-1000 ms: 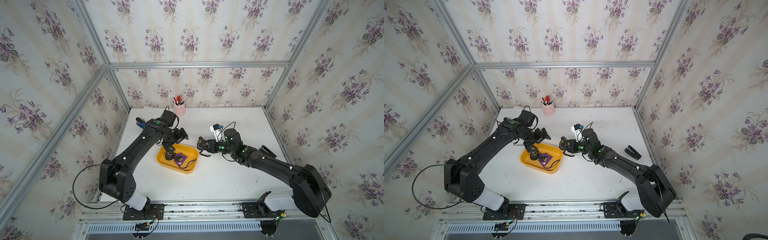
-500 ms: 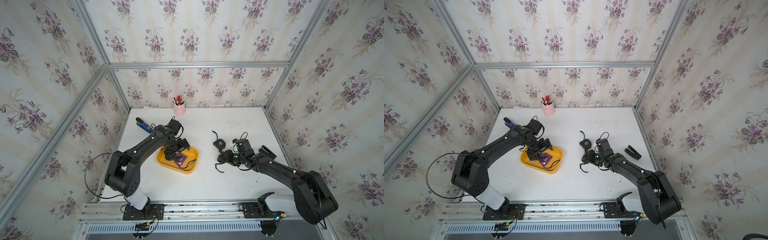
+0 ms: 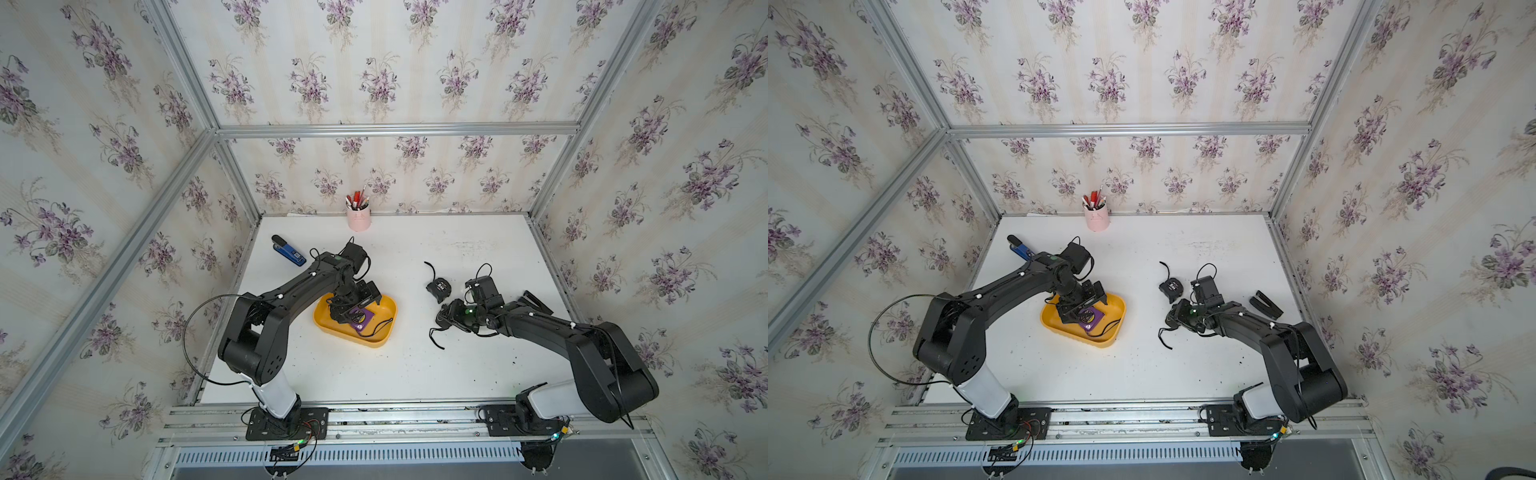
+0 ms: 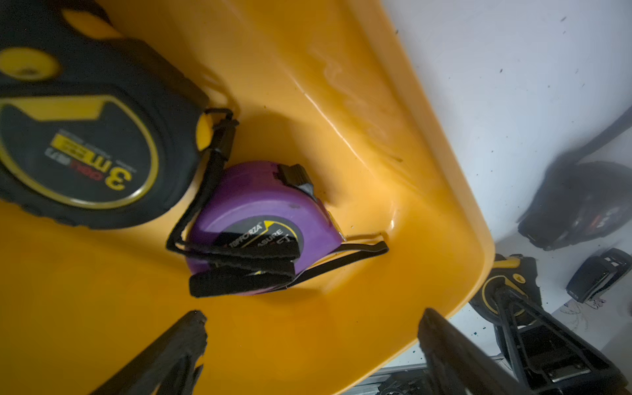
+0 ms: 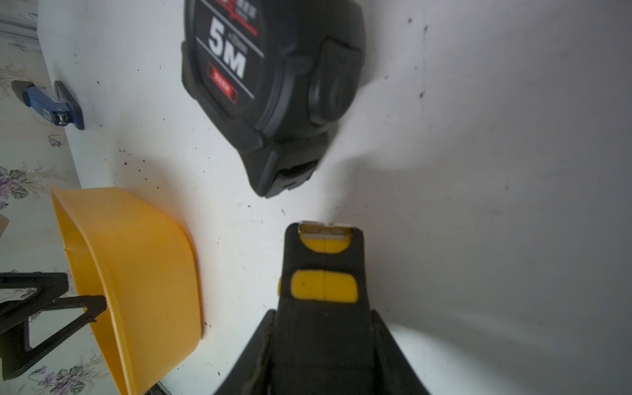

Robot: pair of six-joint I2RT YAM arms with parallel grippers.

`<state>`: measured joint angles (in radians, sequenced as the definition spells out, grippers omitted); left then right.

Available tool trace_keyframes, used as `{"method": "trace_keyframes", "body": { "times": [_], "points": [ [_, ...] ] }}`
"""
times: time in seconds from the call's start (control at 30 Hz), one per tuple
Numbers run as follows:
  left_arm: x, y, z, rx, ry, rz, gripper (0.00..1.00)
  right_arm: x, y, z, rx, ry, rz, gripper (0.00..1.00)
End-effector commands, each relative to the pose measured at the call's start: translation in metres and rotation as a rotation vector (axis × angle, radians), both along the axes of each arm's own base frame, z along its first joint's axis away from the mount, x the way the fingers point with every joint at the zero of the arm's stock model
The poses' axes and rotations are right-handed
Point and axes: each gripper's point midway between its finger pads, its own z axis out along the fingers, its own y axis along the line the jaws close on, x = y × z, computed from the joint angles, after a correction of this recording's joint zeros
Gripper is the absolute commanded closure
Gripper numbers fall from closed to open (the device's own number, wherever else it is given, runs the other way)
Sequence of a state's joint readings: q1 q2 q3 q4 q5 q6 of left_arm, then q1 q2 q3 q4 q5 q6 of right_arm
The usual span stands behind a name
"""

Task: Take the tape measure out of the storage box
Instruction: Place the tape measure at the center of the board.

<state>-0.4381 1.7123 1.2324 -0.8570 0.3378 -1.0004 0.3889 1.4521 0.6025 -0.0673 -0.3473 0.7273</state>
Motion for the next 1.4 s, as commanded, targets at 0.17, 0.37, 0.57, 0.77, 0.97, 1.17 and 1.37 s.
{"method": "trace_keyframes", "body": {
  "times": [0.17,0.37,0.57,0.77,0.97,1.17,1.37],
  "points": [
    [0.003,0.004,-0.004,0.033,-0.007,-0.01,0.0,-0.001,-0.009,-0.013,-0.049,0.039,-0.025,0.73],
    [0.003,0.004,-0.007,0.041,0.001,-0.01,0.0,-0.006,-0.014,-0.019,-0.084,0.076,-0.016,0.66],
    [0.004,0.002,-0.005,0.036,-0.004,-0.006,0.0,-0.012,-0.023,-0.026,-0.136,0.104,-0.029,0.39],
    [0.004,0.002,-0.004,0.035,-0.006,-0.004,0.0,-0.015,-0.027,-0.031,-0.157,0.13,-0.043,0.22],
    [0.0,0.006,-0.008,0.057,0.007,0.005,0.0,-0.015,-0.032,-0.018,-0.166,0.092,-0.061,0.06],
    [-0.001,0.008,-0.01,0.098,-0.008,0.025,0.0,-0.01,-0.044,0.01,-0.207,0.003,-0.092,0.0],
    [0.004,0.006,-0.016,0.113,-0.014,0.042,0.0,-0.006,-0.05,0.024,-0.24,-0.035,-0.094,0.0]
  ]
}}
